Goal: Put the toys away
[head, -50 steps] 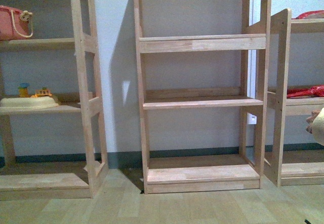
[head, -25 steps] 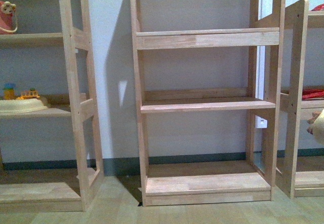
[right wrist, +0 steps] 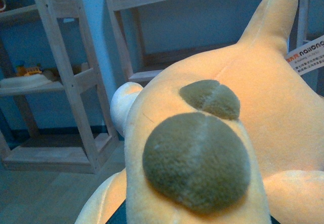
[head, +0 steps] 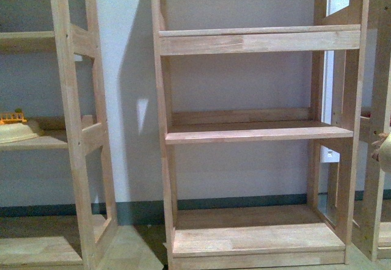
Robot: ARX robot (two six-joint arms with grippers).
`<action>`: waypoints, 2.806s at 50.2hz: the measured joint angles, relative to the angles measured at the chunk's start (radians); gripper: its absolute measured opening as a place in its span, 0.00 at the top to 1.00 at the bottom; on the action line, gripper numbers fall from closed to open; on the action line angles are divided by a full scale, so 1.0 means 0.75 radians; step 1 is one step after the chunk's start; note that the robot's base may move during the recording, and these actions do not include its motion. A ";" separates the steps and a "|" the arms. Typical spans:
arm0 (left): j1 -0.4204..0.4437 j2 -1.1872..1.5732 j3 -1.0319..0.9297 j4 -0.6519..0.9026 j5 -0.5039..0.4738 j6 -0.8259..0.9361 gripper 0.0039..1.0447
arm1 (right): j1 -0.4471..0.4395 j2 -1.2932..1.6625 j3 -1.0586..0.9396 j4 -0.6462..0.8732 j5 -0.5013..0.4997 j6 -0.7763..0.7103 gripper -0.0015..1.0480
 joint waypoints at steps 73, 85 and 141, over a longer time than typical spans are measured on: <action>0.000 -0.001 0.000 0.000 0.000 0.000 0.05 | 0.000 0.000 0.000 0.000 -0.001 0.000 0.83; 0.000 -0.001 0.000 0.000 0.001 0.000 0.05 | 0.000 0.001 0.000 0.000 0.001 0.000 0.83; 0.000 0.000 0.000 0.000 0.000 0.000 0.05 | -0.111 0.803 1.249 0.190 -0.334 -0.245 0.83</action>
